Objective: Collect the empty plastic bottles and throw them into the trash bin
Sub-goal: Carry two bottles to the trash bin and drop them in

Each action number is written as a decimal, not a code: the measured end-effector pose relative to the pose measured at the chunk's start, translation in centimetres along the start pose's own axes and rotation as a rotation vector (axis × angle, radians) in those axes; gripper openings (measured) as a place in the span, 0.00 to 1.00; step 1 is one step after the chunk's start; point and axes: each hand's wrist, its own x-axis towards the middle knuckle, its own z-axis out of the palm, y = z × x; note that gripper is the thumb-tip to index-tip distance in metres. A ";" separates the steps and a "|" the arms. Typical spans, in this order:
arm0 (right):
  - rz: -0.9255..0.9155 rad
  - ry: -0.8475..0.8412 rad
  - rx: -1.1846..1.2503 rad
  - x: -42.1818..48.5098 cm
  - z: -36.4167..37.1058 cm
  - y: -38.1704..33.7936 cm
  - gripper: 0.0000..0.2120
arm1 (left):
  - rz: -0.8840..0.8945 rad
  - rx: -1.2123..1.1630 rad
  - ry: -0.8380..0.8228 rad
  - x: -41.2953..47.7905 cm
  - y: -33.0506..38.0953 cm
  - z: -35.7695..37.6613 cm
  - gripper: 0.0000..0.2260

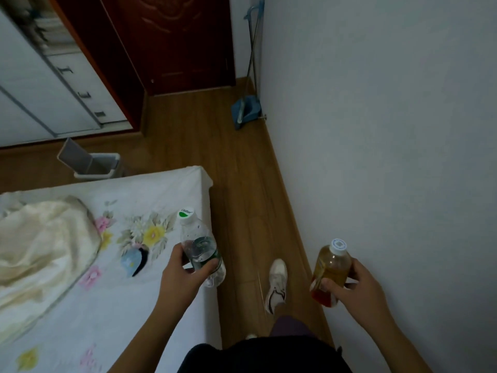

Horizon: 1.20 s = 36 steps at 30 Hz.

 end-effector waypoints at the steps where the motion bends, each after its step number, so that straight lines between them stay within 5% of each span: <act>1: 0.006 -0.007 -0.010 2.1 0.0 -0.7 0.35 | 0.011 -0.010 0.001 2.0 0.7 0.4 0.28; 21: -0.329 -0.415 -0.117 42.9 11.7 -32.1 0.37 | -0.286 -0.136 0.441 30.4 7.9 -1.0 0.20; 27: -0.229 -0.379 -0.124 51.8 14.8 -36.2 0.37 | -0.293 -0.142 0.417 43.0 10.0 -2.2 0.24; 36: -0.103 -0.203 -0.093 63.0 15.3 -41.4 0.31 | -0.127 -0.051 0.139 63.8 17.6 -2.8 0.22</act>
